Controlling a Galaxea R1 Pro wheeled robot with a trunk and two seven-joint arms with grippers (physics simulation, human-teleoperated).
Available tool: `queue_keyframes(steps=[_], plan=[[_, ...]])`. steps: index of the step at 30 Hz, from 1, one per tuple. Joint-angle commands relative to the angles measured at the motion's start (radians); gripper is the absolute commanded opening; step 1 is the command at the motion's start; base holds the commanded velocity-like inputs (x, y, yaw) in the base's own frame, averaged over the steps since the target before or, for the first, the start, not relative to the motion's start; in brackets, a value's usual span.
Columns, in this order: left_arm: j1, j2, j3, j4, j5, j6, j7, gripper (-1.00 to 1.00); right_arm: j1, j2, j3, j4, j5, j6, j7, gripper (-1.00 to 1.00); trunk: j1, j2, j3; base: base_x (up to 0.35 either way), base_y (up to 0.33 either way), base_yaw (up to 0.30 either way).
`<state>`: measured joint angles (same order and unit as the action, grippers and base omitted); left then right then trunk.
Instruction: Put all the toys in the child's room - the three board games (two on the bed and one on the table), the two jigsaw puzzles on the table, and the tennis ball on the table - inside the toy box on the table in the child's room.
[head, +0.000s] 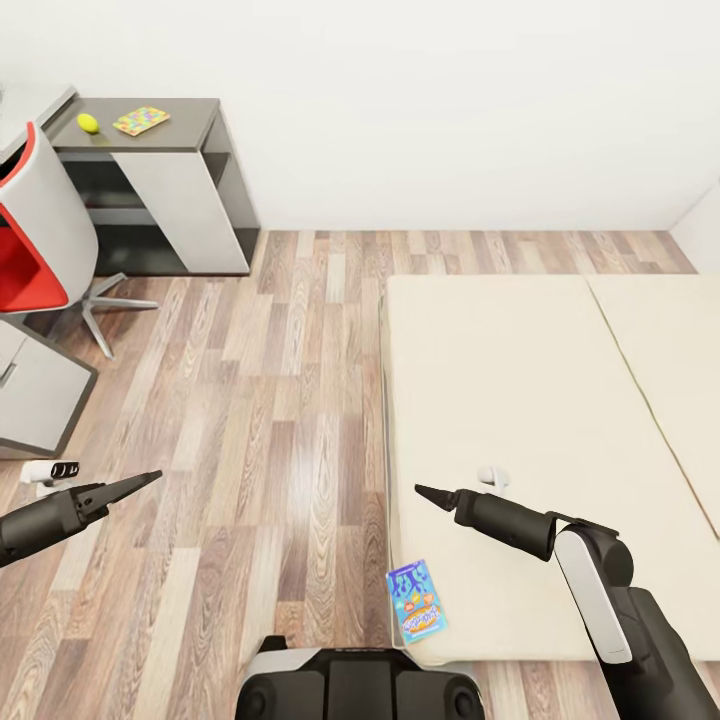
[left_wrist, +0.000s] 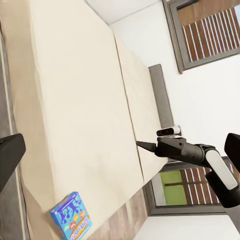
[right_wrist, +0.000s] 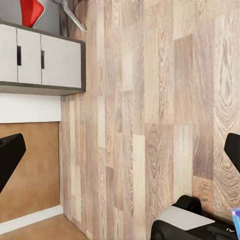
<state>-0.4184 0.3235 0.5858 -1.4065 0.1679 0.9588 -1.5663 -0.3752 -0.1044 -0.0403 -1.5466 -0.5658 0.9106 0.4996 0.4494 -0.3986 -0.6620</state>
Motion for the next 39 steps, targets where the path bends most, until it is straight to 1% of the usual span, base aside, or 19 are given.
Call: queue_keyframes(steps=[1, 25, 39], plan=[[0.0, 0.0, 0.0, 0.0, -0.001, 0.011, -0.005, 1.0, -0.001, 0.0, -0.001, 0.0, 0.003, 0.005, 0.005, 1.0, 0.001, -0.001, 0.001, 0.0, 0.0, 0.0], [0.0, 0.0, 0.006, 0.0, -0.002, 0.011, -0.005, 1.0, -0.001, 0.0, -0.001, -0.001, 0.003, 0.005, 0.005, 1.0, 0.001, -0.001, 0.04, 0.0, 0.0, 0.0], [0.0, 0.0, 0.006, 0.0, -0.004, 0.011, -0.005, 1.0, -0.001, 0.0, -0.001, 0.0, 0.003, 0.004, 0.004, 1.0, 0.001, -0.001, 0.062, 0.0, 0.0, 0.057]])
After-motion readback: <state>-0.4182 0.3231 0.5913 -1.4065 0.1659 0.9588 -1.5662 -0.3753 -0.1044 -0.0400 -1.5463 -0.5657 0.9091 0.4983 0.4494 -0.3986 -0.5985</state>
